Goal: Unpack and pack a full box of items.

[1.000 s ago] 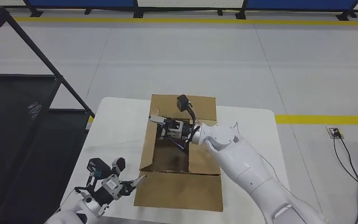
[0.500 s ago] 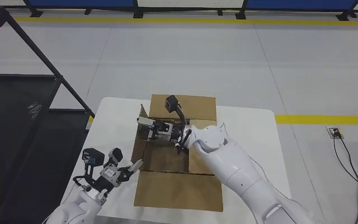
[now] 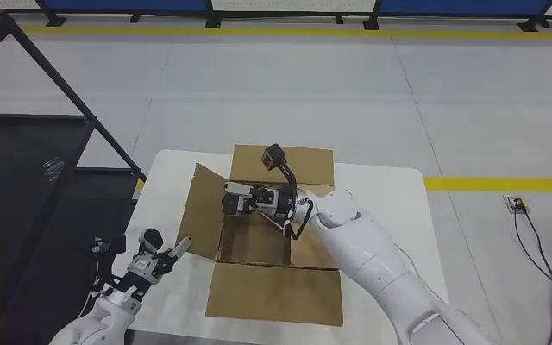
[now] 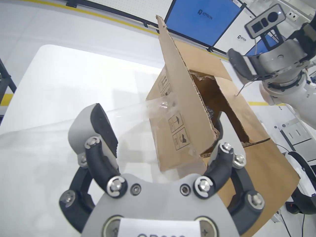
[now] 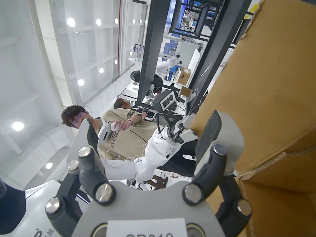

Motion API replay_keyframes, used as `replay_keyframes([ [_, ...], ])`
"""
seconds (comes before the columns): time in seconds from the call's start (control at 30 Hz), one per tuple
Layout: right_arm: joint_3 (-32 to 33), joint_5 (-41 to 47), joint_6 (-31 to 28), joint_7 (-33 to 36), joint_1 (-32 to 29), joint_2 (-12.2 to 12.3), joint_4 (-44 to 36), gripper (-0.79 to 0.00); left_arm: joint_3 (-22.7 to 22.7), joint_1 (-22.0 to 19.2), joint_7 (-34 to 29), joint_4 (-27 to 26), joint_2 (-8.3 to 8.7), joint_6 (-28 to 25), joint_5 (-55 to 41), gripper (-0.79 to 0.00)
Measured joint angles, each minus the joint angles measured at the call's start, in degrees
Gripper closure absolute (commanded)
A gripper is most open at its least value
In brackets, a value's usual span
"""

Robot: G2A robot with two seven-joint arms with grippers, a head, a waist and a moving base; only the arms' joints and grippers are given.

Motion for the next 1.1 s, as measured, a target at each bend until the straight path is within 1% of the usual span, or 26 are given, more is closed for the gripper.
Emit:
replay_keyframes([
  [0.13, 3.3, -1.2, -1.2, 0.0, -1.7, 1.7, -2.0, -0.785, -0.3, -0.1, -0.8, 2.6, 0.02, 0.0, -0.7, -0.785],
  [0.33, 9.4, -2.8, -1.6, 0.4, -6.6, 4.6, -9.1, -0.785, -0.1, -1.3, -1.8, 6.6, 0.03, 0.2, -0.9, -0.785],
  [0.57, 16.0, -8.0, 0.3, -1.2, -15.7, 7.8, -24.3, -0.785, 0.8, -2.6, -2.1, 9.7, -0.01, 0.3, -0.1, -0.785],
  [0.73, 18.4, -12.1, 2.5, -3.9, -20.8, 9.0, -32.5, -0.785, 1.0, -2.8, -2.0, 10.5, -0.03, 0.5, 0.2, -0.785],
  [0.8, 19.0, -13.8, 3.2, -5.1, -22.4, 9.3, -34.9, -0.785, 0.6, -2.6, -1.6, 10.3, -0.04, 0.4, -0.3, -0.785],
  [0.9, 19.8, -16.8, 4.4, -7.9, -24.0, 9.7, -37.2, -0.785, -0.6, -1.2, 1.4, 8.3, -0.11, -0.3, -1.5, -0.785],
  [0.97, 20.0, -18.2, 5.1, -9.3, -24.8, 9.9, -38.4, -0.785, -1.6, 0.3, 3.1, 6.0, -0.14, -0.6, -1.5, -0.785],
  [1.1, 20.5, -18.7, 5.5, -9.6, -25.9, 10.2, -39.7, -0.785, -3.1, 3.0, 4.6, 1.5, -0.19, -0.8, -1.9, -0.785],
])
